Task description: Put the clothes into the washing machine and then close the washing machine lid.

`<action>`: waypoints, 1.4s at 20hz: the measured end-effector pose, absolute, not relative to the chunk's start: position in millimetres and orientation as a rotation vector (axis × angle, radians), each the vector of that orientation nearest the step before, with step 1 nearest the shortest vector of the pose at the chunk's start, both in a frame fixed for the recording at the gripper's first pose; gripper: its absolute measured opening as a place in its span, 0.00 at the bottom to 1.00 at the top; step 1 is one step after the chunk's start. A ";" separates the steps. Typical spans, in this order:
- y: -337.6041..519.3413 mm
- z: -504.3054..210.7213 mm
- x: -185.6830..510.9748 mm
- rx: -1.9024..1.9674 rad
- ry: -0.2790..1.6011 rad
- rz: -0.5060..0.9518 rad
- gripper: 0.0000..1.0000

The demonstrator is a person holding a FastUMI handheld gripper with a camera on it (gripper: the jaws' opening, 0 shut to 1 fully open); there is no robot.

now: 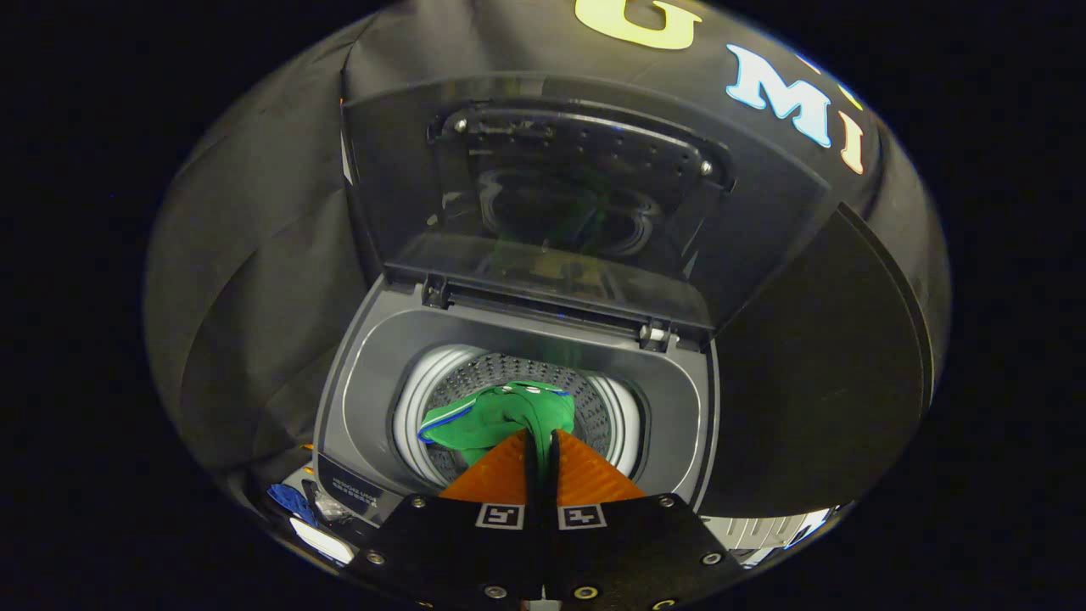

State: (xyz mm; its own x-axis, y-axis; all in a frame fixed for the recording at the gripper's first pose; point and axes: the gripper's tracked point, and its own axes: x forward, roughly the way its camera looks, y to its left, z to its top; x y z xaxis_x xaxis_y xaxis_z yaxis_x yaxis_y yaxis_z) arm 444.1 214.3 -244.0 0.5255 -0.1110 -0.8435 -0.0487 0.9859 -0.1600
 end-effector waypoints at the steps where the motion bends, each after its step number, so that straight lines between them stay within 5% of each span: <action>1: 213.0 -250.7 441.9 -0.172 1.028 -0.036 0.01; 19: 199.3 -319.6 420.5 -0.208 1.168 -0.001 0.03; 24: 204.2 -333.0 414.4 -0.163 1.188 0.009 0.98; 28: 205.3 -328.1 411.3 -0.171 1.183 0.003 0.97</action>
